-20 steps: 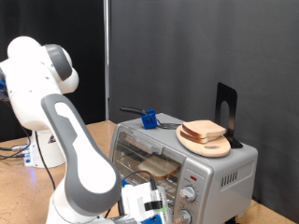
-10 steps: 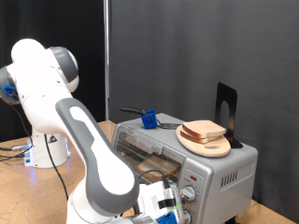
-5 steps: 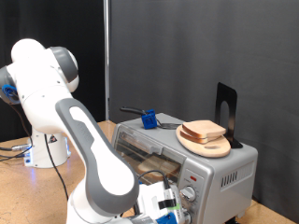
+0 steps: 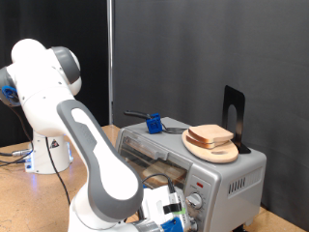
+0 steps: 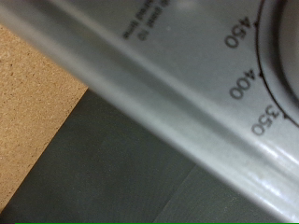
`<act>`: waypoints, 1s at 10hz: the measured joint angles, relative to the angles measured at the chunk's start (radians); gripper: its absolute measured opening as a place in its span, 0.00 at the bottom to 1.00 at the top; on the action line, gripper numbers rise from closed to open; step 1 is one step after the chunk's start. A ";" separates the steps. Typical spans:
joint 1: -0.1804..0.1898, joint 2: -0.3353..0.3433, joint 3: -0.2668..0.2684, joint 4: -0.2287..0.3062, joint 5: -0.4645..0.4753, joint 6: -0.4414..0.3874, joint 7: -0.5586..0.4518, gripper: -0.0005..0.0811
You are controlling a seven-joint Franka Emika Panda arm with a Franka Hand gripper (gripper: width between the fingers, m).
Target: Make a piece of toast with the oven
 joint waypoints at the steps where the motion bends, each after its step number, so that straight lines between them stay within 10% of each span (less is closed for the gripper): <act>1: 0.000 -0.001 0.000 -0.001 0.001 0.000 0.008 0.01; 10: -0.018 -0.002 0.019 -0.024 0.062 0.001 -0.231 0.01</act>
